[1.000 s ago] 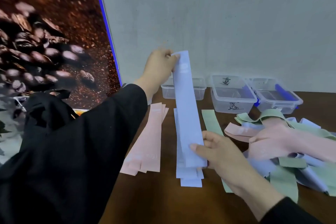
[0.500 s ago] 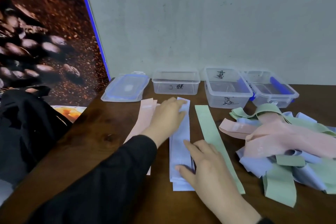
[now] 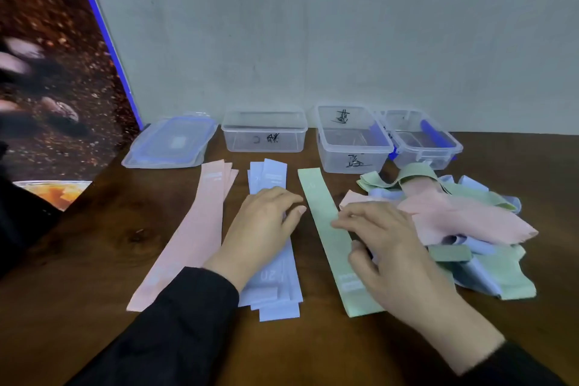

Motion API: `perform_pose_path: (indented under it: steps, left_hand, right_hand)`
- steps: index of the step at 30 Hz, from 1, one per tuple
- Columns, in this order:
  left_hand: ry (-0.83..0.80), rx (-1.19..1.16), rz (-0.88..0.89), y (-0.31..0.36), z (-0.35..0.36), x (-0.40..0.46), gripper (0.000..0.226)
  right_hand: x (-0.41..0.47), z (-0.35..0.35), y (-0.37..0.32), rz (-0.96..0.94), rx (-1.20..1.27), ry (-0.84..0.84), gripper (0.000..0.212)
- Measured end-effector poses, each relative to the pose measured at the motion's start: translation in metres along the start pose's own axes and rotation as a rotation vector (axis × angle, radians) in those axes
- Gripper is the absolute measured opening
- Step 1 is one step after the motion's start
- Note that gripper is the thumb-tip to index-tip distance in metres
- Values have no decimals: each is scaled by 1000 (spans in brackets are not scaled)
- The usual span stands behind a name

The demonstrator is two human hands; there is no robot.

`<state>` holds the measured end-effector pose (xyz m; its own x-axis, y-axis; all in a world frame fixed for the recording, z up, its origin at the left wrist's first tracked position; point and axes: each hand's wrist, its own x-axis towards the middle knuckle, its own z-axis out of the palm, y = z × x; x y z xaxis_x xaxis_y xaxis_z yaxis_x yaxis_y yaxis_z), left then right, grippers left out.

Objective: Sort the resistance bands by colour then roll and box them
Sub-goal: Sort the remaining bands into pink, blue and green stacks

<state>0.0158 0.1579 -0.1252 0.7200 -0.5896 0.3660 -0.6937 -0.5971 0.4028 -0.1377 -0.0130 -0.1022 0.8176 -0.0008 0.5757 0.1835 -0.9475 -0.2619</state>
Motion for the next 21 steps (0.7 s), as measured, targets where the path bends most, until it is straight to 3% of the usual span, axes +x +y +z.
perform_pose_path:
  steps: [4, 8, 14, 19, 21]
  left_hand:
    - [-40, -68, 62, 6, 0, -1, 32]
    - [-43, -78, 54, 6, -2, -2, 32]
    - [-27, -105, 45, 3, -4, -1, 32]
    - [-36, -122, 33, 2, -5, -1, 32]
    - [-36, -127, 24, 1, -6, 0, 32]
  right_hand:
    - [10, -20, 52, 5, -259, -263, 61]
    - [30, -29, 75, 17, -240, -350, 23]
    - [88, -20, 77, 228, -180, -477, 12]
    - [108, 5, 88, 112, -180, -810, 17]
    - [109, 9, 93, 102, -164, -841, 17]
